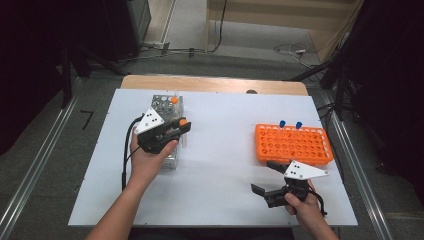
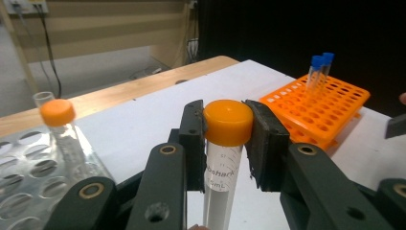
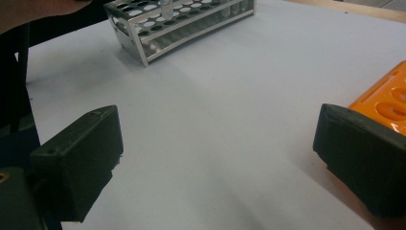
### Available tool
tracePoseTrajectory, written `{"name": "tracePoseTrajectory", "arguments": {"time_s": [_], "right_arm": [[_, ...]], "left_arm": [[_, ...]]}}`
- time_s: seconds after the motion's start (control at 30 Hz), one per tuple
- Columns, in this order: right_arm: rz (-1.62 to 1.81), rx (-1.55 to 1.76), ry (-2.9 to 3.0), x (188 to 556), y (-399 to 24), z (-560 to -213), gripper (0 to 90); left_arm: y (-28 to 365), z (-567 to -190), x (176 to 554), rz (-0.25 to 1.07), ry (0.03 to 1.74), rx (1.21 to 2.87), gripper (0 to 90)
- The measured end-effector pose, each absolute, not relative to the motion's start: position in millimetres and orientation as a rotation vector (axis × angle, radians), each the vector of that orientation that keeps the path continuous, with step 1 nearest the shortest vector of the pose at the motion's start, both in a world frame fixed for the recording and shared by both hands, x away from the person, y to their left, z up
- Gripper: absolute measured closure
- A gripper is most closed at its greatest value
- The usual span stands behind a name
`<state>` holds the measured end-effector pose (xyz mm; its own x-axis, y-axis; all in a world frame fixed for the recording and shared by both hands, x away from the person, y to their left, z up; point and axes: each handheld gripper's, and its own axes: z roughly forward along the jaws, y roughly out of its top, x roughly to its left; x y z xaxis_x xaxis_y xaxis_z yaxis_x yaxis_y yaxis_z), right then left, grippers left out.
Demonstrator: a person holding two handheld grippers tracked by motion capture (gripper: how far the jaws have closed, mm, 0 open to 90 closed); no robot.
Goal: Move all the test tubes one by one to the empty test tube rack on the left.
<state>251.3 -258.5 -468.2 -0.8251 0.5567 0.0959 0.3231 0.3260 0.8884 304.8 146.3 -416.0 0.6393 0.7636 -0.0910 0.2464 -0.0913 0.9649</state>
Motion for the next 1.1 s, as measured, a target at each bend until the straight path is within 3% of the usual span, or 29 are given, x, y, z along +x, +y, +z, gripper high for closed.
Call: {"name": "tracePoseTrajectory", "arguments": {"time_s": [1.1], "right_arm": [[1.449,0.852,2.324,256,-266,-476,1.6]], "left_arm": [[174,-404,371,0.651,0.984,1.560,71.2]]}}
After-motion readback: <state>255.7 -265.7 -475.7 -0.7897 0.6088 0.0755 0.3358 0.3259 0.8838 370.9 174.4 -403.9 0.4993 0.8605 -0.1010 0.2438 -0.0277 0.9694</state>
